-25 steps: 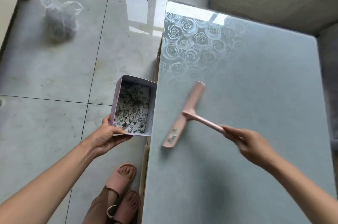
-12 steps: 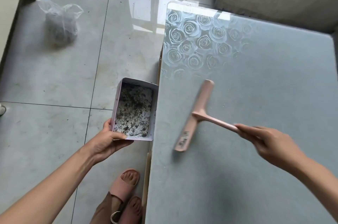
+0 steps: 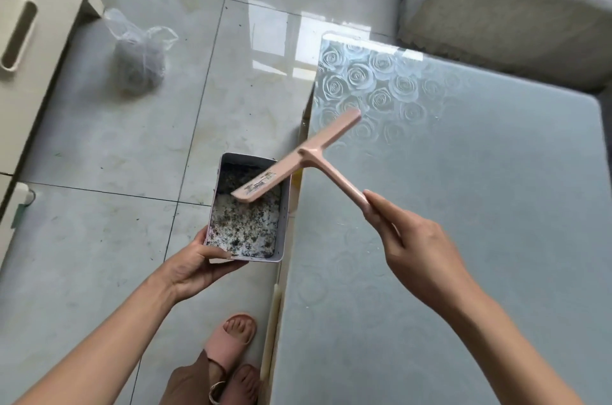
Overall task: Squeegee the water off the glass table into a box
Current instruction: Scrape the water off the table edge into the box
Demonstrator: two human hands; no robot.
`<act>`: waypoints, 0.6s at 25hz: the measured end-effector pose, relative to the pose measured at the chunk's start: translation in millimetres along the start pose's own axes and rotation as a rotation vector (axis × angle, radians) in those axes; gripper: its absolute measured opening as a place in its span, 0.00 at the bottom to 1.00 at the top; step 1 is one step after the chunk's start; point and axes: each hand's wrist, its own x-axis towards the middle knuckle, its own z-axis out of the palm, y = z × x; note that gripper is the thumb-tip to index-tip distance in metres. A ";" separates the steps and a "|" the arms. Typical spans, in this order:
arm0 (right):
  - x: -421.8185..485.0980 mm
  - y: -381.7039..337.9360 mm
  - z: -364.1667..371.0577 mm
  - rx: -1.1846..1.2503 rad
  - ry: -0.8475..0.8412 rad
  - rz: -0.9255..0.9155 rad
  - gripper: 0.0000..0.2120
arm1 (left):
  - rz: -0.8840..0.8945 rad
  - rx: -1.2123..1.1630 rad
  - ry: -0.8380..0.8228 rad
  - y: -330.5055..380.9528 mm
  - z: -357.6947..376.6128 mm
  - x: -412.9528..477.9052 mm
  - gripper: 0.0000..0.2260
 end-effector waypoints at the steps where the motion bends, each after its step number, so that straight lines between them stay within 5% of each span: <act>1: -8.5 -5.6 -1.3 0.026 -0.008 0.011 0.17 | 0.001 0.008 -0.005 3.3 -3.8 -9.0 0.32; 15: -141.6 -210.2 -25.4 0.137 -0.121 -0.250 0.19 | 0.223 0.143 0.140 85.1 -126.2 -261.0 0.23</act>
